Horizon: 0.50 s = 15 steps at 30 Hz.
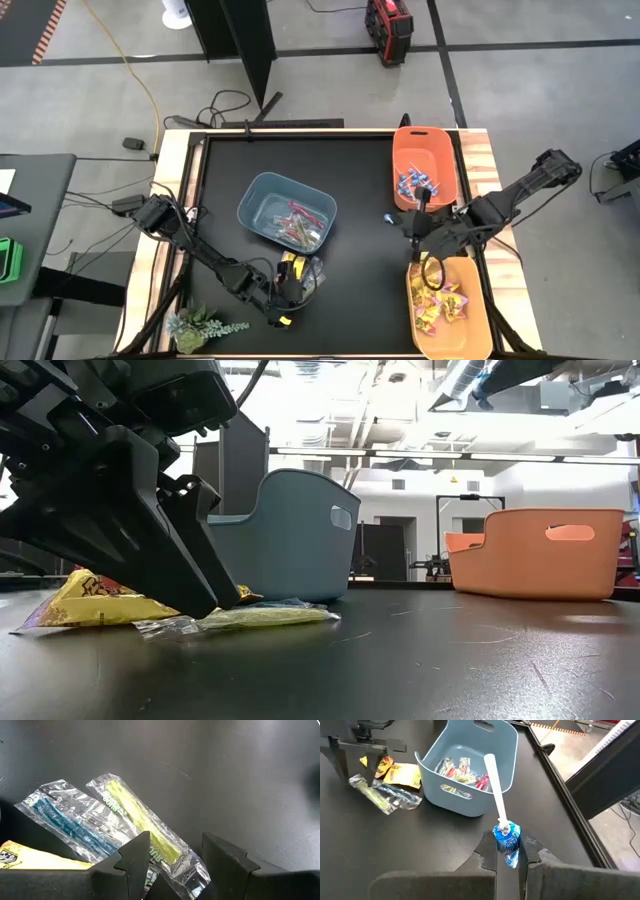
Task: Sort candy
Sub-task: Put the blue candy into the orange bin
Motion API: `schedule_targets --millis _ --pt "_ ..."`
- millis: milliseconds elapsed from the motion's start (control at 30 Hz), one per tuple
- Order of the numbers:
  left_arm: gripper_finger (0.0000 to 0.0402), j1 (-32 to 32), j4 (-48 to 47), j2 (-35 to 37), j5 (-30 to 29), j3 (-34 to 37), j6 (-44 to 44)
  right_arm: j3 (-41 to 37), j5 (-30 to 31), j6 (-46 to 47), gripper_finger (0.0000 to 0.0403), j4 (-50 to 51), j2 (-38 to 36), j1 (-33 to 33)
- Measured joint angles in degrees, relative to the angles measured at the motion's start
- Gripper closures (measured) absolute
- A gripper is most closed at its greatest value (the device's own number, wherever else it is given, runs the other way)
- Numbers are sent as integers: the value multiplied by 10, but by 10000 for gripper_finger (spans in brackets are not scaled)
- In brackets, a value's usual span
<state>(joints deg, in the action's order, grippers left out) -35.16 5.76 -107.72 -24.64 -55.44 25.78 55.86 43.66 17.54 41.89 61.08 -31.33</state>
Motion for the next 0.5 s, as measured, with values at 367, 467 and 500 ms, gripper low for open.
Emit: schedule_targets --millis 367,467,500 --pt "228 0 0 0 0 0 0 0 32 0 379 1 -3 4" --pt "228 0 0 0 0 0 0 0 32 1 379 1 -4 13" --pt "228 0 0 0 0 0 0 0 32 1 379 1 -4 16"
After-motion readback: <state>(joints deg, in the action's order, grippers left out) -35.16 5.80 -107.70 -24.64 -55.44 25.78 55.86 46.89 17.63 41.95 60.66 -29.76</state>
